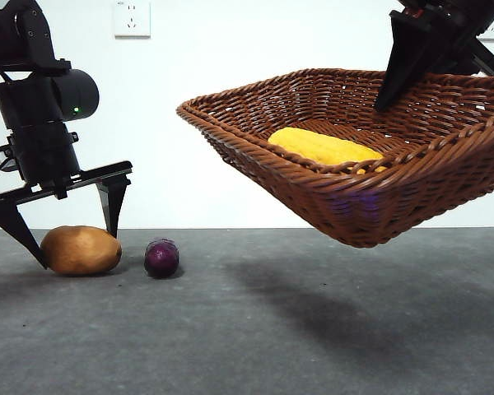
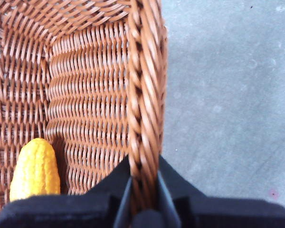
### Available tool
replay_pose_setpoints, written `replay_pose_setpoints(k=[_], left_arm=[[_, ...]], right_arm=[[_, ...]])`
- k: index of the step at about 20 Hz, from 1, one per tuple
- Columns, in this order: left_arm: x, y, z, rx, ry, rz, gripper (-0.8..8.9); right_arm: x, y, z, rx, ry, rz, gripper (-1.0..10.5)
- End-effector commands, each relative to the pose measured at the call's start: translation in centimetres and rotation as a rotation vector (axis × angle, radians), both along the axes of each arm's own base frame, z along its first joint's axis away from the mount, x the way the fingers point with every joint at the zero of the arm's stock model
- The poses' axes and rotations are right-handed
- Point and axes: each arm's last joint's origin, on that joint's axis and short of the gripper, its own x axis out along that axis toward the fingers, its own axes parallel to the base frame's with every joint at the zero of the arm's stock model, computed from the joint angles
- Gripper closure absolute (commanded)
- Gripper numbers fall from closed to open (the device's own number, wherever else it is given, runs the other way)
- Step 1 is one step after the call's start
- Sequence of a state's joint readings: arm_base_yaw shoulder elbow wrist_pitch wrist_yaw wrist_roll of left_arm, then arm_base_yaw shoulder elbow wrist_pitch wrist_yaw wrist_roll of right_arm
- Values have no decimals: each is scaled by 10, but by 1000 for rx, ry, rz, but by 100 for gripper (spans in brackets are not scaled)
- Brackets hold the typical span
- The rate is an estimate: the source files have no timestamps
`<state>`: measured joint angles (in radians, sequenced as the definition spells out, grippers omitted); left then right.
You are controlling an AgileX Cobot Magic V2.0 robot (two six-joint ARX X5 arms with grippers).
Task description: Help me put the vegetables on the table into the basket
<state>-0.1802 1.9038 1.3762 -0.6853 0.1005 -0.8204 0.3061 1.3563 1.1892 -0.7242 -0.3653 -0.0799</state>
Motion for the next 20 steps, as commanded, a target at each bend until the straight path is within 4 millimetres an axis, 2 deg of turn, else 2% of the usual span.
replay_pose_setpoints(k=[1,3,5,7,10,12,16,20], left_arm=[[0,-2,-5,20,1,-82,822],[-1,-2,-1,45,-25,-169,822],[-5,-1,12,79,-71,-268,822],[-11,6,34,121,-152,-360,822],[-30,17,81,191,-312,-485,822],[-52,22,115,188,-428,-577,822],[-103,19,167,115,-630,-779,821],[-151,-7,192,86,-739,-1017,821]], right_arm=[[1,1,2,12,-13,5,958],[1,1,2,19,-5,-5,958],[1,1,2,23,7,-14,958],[0,0,1,25,30,-27,958],[-1,0,-1,24,55,-49,958],[-3,-1,-2,18,77,-63,959],[-1,3,-7,13,114,-77,959],[4,19,-25,-35,193,-66,959]])
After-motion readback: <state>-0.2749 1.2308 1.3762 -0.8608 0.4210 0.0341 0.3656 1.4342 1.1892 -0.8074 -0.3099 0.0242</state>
